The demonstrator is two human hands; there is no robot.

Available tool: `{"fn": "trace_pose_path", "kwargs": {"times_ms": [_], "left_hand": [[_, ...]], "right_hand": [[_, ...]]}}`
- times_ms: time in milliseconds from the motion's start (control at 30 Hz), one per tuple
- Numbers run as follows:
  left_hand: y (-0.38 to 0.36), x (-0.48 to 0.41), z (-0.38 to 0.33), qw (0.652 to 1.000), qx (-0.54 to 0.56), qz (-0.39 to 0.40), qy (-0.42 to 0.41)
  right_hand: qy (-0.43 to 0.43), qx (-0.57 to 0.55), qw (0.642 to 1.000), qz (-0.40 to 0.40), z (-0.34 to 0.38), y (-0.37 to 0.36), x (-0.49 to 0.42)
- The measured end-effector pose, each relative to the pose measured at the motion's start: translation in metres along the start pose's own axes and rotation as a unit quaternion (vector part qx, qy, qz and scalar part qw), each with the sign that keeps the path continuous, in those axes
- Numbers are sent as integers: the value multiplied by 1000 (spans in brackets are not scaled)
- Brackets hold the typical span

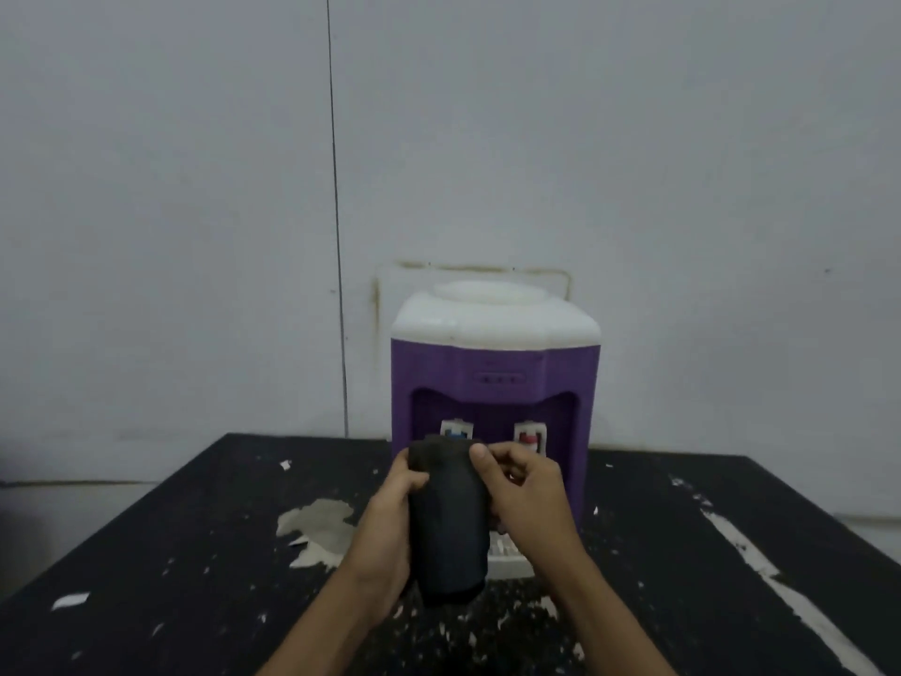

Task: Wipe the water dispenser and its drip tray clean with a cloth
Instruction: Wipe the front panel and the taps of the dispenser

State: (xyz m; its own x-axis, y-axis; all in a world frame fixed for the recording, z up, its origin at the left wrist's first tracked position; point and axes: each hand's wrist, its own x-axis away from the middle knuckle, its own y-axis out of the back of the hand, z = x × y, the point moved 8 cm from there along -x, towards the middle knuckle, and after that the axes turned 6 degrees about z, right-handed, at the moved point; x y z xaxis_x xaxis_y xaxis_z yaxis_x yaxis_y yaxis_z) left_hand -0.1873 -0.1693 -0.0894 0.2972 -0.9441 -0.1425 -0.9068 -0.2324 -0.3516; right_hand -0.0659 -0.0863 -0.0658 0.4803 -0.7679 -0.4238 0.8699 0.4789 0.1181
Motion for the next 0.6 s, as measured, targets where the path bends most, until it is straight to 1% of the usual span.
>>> {"fn": "trace_pose_path", "kwargs": {"times_ms": [67,167,267,433,500,533,567,600], "left_hand": [[-9,4,-5,999,30,30,11],[-11,3,0,999,37,35,17],[-4,-3,0,1000,3,-4,-9],[2,-13,-1,998,-24,-43,-37],[1,-22,-3,998,-20,-28,-45],[0,-21,-3,996,-44,10,-72],[1,-19,-5,992,-78,23,-97],[3,-22,-6,990,-89,21,-108]], "right_hand": [[-1,-11,1000,4,8,2,-1],[9,-7,1000,15,15,3,-3],[23,17,999,39,19,1,-8],[56,117,989,67,19,-5,-20],[73,157,983,57,21,-4,-26],[81,176,980,45,21,-1,-30],[96,196,976,29,23,2,-34],[120,215,969,13,27,6,-36]]}}
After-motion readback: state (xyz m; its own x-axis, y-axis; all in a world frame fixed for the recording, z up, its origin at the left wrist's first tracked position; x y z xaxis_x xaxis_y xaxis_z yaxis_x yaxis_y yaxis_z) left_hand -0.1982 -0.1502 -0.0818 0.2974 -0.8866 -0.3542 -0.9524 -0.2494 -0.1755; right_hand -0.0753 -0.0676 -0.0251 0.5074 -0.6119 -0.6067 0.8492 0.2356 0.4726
